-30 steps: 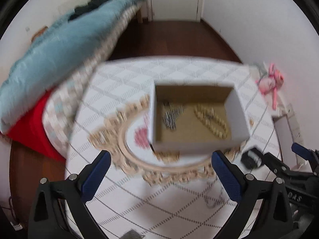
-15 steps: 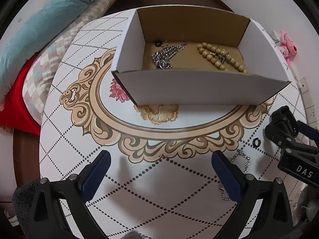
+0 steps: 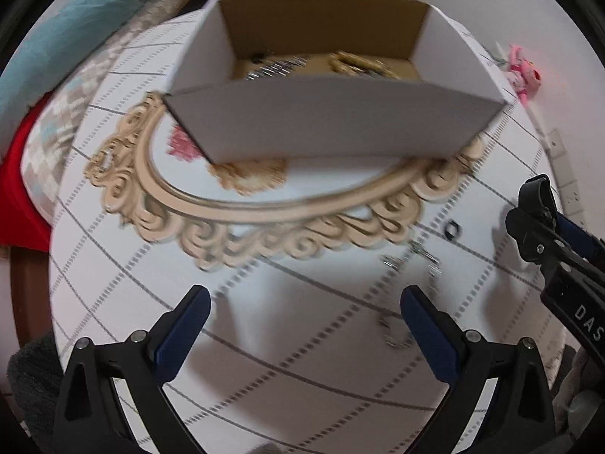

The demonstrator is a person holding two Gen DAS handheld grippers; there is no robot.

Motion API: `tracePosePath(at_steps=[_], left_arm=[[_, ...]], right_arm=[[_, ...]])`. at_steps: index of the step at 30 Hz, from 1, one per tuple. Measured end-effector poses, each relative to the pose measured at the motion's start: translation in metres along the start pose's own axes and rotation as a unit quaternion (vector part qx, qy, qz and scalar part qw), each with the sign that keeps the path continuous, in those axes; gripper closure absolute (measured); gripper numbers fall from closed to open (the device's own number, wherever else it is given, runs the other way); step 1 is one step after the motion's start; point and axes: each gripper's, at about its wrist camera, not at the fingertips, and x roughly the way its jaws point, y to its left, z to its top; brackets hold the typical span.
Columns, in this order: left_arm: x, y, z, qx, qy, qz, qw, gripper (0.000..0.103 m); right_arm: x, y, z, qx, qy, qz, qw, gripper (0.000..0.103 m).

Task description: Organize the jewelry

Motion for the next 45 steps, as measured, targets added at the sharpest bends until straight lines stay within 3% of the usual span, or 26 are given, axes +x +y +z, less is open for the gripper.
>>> tracePosePath(at_steps=[2,4,7,10,12,15,32,35,38,40,42,43,45], left_arm=[[0.002,-0.008,-0.003,0.007,0.002,-0.006,1.0,0.002],[0.005,-0.017,-0.005,0.016,0.001,-0.011,0.9998,0.016],[0.006,-0.031,-0.005,0.041,-0.009,-0.007,0.9991,0.022],[0.0,-0.043,-0.007,0.066,-0.029,-0.013,0.9973,0.053],[-0.002,-0.05,-0.008,0.084,-0.035,-0.017,0.9957,0.093],[-0.001,-0.052,-0.007,0.092,-0.032,-0.023,0.995,0.102],[-0.044,0.038,-0.009,0.013,-0.055,-0.044,0.9974,0.103],[-0.046,0.044,-0.013,-0.004,-0.053,-0.068,0.9963,0.101],[-0.041,0.037,-0.017,-0.011,-0.033,-0.06,0.9976,0.097],[-0.034,0.022,-0.022,0.01,-0.027,-0.044,0.9986,0.087],[-0.03,0.009,-0.029,0.031,-0.03,-0.042,0.9982,0.036],[-0.027,0.001,-0.034,0.039,-0.032,-0.047,0.9976,0.029],[-0.024,-0.01,-0.04,0.051,-0.032,-0.048,0.997,0.029]], right_arm=[[-0.005,-0.004,-0.007,0.011,-0.005,-0.002,1.0,0.034],[-0.008,-0.008,-0.013,0.016,-0.007,-0.006,1.0,0.034],[-0.009,-0.014,-0.02,0.028,-0.005,-0.007,1.0,0.034],[-0.011,-0.016,-0.024,0.034,-0.006,-0.008,0.999,0.035],[-0.012,-0.017,-0.025,0.037,-0.007,-0.009,0.999,0.035],[-0.012,-0.018,-0.023,0.041,-0.009,-0.007,0.999,0.035],[-0.034,0.012,-0.015,0.036,-0.03,0.039,0.998,0.036],[-0.035,0.016,-0.016,0.036,-0.028,0.043,0.998,0.036],[-0.034,0.011,-0.021,0.044,-0.023,0.039,0.998,0.036],[-0.034,0.003,-0.025,0.055,-0.019,0.036,0.998,0.036],[-0.036,-0.006,-0.03,0.067,-0.019,0.03,0.997,0.036],[-0.037,-0.011,-0.033,0.073,-0.019,0.028,0.997,0.036],[-0.04,-0.022,-0.038,0.088,-0.02,0.024,0.996,0.036]])
